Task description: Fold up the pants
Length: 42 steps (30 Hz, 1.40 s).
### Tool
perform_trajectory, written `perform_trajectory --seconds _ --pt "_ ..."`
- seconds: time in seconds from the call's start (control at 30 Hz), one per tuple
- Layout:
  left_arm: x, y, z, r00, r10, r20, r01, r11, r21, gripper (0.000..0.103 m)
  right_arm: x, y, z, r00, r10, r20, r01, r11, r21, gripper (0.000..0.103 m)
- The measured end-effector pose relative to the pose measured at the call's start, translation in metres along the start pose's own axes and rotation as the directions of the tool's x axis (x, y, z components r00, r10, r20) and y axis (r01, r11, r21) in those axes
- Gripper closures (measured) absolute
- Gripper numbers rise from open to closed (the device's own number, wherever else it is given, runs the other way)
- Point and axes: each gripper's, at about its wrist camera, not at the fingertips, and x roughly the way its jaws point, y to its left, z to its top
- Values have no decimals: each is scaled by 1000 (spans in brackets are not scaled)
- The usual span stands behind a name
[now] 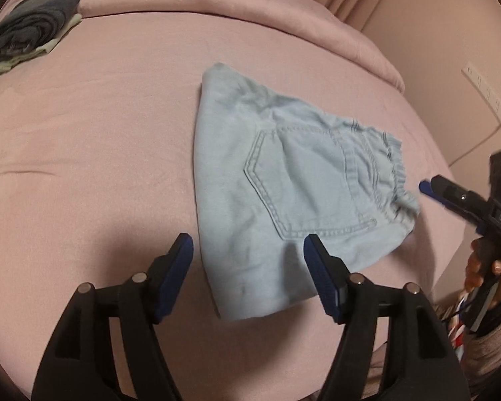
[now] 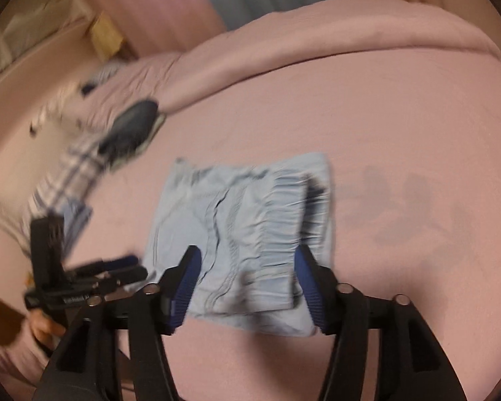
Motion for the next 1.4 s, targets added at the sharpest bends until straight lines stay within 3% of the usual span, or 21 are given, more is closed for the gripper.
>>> perform_trajectory --seconds 0.1,0.27,0.5,0.97,1.4 --pt "-1 7 4 1000 -16 4 16 999 -32 34 -4 -25 0 999 37 11 -38 991 125 32" --pt "1 24 6 997 -78 -8 77 989 -127 34 7 -62 -10 993 114 9 -109 929 355 31" --pt "6 38 7 987 -161 -19 153 963 -221 34 25 -78 -22 982 185 -25 -153 876 458 29" --pt "23 33 25 977 -213 -22 203 957 -208 34 58 -57 -1 974 204 -95 -159 922 352 24" --pt "31 24 40 980 -196 -38 188 970 -157 31 77 -42 19 969 213 -123 -167 938 305 23"
